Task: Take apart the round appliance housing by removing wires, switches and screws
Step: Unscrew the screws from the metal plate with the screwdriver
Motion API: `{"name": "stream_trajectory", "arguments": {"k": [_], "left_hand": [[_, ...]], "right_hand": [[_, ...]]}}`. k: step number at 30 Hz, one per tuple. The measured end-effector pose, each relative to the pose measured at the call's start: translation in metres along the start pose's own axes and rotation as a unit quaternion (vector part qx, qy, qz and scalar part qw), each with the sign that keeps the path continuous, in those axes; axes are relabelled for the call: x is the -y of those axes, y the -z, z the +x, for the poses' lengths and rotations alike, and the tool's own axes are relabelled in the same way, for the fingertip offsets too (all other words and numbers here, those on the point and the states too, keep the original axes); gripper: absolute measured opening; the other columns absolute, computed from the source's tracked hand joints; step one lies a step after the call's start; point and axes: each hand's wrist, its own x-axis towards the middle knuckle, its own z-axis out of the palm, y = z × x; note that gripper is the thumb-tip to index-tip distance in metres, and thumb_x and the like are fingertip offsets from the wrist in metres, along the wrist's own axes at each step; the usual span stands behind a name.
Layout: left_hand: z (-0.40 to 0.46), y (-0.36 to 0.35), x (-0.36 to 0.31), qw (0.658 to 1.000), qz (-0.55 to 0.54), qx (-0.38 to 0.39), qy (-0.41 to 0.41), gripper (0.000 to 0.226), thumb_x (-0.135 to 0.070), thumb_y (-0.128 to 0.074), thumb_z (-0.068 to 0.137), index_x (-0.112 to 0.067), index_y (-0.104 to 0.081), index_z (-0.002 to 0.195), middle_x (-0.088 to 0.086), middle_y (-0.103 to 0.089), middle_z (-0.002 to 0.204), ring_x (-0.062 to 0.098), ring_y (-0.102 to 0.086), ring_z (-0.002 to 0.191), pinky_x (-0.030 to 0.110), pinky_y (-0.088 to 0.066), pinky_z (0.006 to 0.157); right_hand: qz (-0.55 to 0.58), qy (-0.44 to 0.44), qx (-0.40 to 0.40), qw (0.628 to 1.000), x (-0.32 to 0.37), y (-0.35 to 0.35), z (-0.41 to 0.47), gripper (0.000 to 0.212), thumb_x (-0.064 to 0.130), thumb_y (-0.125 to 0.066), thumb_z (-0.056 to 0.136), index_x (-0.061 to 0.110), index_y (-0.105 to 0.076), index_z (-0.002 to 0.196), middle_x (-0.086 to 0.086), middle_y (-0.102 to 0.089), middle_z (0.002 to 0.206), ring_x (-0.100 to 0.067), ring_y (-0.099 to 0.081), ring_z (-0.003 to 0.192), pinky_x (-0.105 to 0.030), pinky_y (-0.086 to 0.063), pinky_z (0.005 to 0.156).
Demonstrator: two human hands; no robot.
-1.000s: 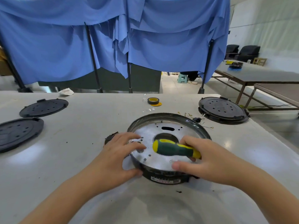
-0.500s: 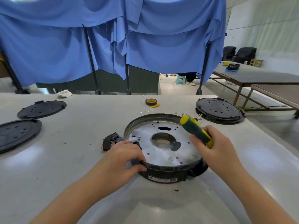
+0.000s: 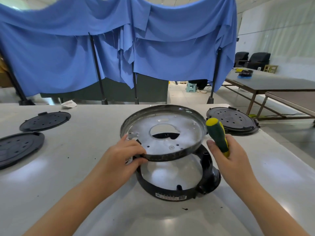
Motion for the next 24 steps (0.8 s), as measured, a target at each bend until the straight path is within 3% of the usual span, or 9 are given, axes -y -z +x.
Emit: {"name": "stream_trajectory", "arguments": {"k": [4,8,10,12,17,22,24], "left_hand": [[0.017,0.003,0.022,0.998,0.013,-0.051,0.022,0.015,0.0,-0.078,0.074,-0.012,-0.072,0.08,-0.006,-0.066,0.079,0.008,-0.062,0.072,0.046,-0.031,0.113],[0.034,0.004,0.058,0.994,0.039,-0.078,0.073,0.009,-0.004,-0.076,0.076,-0.008,-0.073,0.083,-0.005,-0.067,0.079,0.013,-0.062,0.074,0.06,-0.038,0.102],[0.043,0.003,0.077,0.991,0.06,-0.08,0.092,0.008,-0.004,-0.075,0.078,-0.008,-0.073,0.084,-0.002,-0.067,0.081,0.018,-0.061,0.075,0.062,-0.034,0.104],[0.051,0.0,0.095,0.988,0.078,-0.08,0.11,0.007,-0.004,-0.074,0.079,-0.009,-0.072,0.084,-0.003,-0.065,0.079,0.019,-0.059,0.074,0.062,-0.027,0.109],[0.068,-0.016,0.129,0.98,0.117,-0.025,0.159,0.006,-0.009,-0.071,0.082,-0.014,-0.071,0.078,-0.006,-0.059,0.071,0.019,-0.053,0.072,0.06,-0.034,0.101],[0.07,-0.038,0.148,0.968,0.134,-0.008,0.214,0.004,-0.015,-0.072,0.081,-0.012,-0.074,0.084,-0.003,-0.065,0.081,0.018,-0.054,0.083,0.043,-0.042,0.09],[0.069,-0.044,0.153,0.964,0.139,-0.001,0.225,0.008,-0.015,-0.074,0.08,-0.011,-0.075,0.086,0.0,-0.07,0.086,0.019,-0.056,0.084,0.043,-0.042,0.092]], "right_hand": [[-0.03,-0.017,0.059,0.998,-0.004,-0.004,0.0,0.018,0.05,-0.055,0.086,0.038,-0.046,0.077,0.012,-0.052,0.061,-0.007,-0.046,0.055,-0.029,-0.033,0.052],[-0.045,-0.027,0.046,0.998,-0.007,-0.006,-0.003,0.014,0.047,-0.06,0.085,0.038,-0.049,0.087,0.012,-0.06,0.07,-0.007,-0.053,0.064,-0.031,-0.041,0.055],[-0.047,-0.043,0.034,0.997,-0.01,-0.007,-0.004,0.016,0.048,-0.061,0.084,0.038,-0.05,0.089,0.012,-0.061,0.073,-0.006,-0.055,0.068,-0.032,-0.044,0.058],[-0.05,-0.06,0.031,0.996,-0.013,-0.008,-0.005,0.017,0.049,-0.061,0.083,0.037,-0.051,0.089,0.012,-0.063,0.073,-0.006,-0.056,0.068,-0.034,-0.047,0.06],[-0.075,-0.073,0.038,0.994,-0.014,-0.009,-0.005,0.015,0.044,-0.064,0.082,0.035,-0.053,0.078,0.011,-0.061,0.068,-0.006,-0.055,0.063,-0.033,-0.046,0.059],[-0.115,-0.065,0.039,0.991,-0.014,-0.011,-0.008,0.018,0.044,-0.064,0.083,0.031,-0.052,0.076,0.006,-0.056,0.061,-0.009,-0.053,0.06,-0.029,-0.041,0.055],[-0.152,-0.054,0.042,0.986,-0.014,-0.009,-0.008,0.02,0.046,-0.062,0.082,0.032,-0.05,0.076,0.007,-0.056,0.061,-0.006,-0.052,0.06,-0.024,-0.037,0.051]]}}
